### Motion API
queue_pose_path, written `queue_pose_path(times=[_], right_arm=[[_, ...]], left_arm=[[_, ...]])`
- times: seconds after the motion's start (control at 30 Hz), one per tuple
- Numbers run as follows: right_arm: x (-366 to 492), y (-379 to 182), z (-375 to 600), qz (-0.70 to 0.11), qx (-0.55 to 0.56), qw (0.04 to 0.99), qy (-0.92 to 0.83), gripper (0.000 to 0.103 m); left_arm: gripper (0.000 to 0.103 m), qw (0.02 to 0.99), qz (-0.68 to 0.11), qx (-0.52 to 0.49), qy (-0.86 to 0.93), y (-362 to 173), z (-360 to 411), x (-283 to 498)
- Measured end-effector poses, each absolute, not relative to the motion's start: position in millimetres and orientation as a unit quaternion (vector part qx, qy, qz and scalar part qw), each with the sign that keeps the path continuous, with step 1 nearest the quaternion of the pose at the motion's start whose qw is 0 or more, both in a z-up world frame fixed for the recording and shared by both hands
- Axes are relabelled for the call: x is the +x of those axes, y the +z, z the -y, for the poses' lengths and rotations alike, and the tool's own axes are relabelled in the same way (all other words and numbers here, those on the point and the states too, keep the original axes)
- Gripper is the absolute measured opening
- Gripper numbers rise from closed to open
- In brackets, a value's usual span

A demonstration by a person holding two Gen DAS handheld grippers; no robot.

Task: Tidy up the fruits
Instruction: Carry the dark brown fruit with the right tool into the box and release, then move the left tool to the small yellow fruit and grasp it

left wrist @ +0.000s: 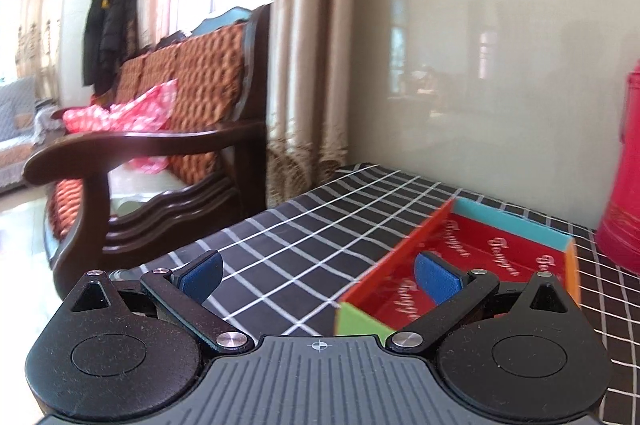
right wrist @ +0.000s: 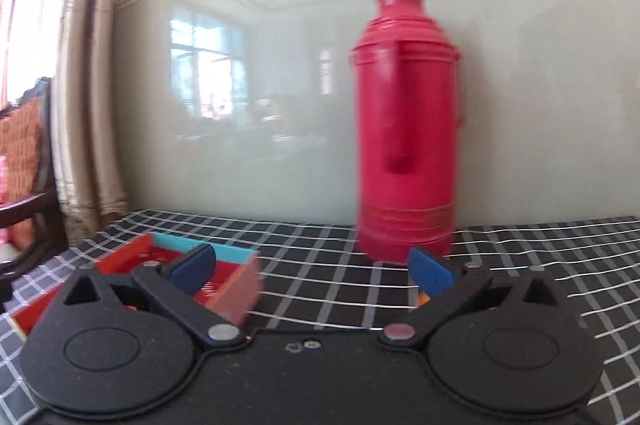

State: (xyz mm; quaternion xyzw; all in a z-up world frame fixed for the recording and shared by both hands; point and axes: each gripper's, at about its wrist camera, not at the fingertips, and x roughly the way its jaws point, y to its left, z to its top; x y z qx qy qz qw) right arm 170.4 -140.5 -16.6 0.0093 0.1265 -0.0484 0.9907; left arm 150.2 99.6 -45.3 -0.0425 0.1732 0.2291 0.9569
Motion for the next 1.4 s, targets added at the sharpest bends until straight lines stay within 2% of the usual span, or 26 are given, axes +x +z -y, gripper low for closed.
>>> queue_pose_path(times=[0.33, 0.57, 0.8, 0.87, 1.0, 1.07, 1.3, 1.37, 1.4], right_arm=[[146.4, -22.0, 215.9, -0.121, 0.033, 0.968, -0.219, 0.097], [129.1, -28.2, 262.1, -0.114, 0.030, 0.938, -0.326, 0.097], [114.5, -27.6, 277.7, -0.109, 0.016, 0.940, -0.322, 0.097], [112.5, -27.3, 281.6, -0.107, 0.016, 0.940, -0.322, 0.097], [109.8, -26.4, 290.1, -0.109, 0.022, 0.941, -0.321, 0.097], [110.0, -25.9, 293.4, -0.109, 0.030, 0.940, -0.321, 0.097], [110.3, -27.1, 296.0, -0.114, 0.040, 0.944, -0.307, 0.097], [109.7, -26.5, 294.8, -0.113, 0.037, 0.945, -0.304, 0.097], [109.3, -26.3, 294.6, -0.112, 0.036, 0.945, -0.304, 0.097]], left_arm=[[0.101, 0.987, -0.140, 0.018, 0.081, -38.2, -13.1, 148.0], [0.101, 0.983, -0.163, 0.072, -0.041, -48.8, 62.1, 160.3], [0.098, 0.967, -0.201, 0.095, -0.122, -63.3, 113.7, 180.5], [0.086, 0.961, -0.214, 0.100, -0.141, -67.2, 124.8, 189.6], [0.080, 0.951, -0.235, 0.110, -0.169, -75.3, 142.0, 217.5], [0.071, 0.945, -0.249, 0.109, -0.184, -80.7, 148.2, 227.4], [0.048, 0.929, -0.293, 0.089, -0.206, -98.6, 156.8, 248.2], [0.032, 0.926, -0.301, 0.089, -0.209, -101.8, 159.5, 250.6], [0.030, 0.925, -0.304, 0.089, -0.210, -103.2, 160.5, 251.3]])
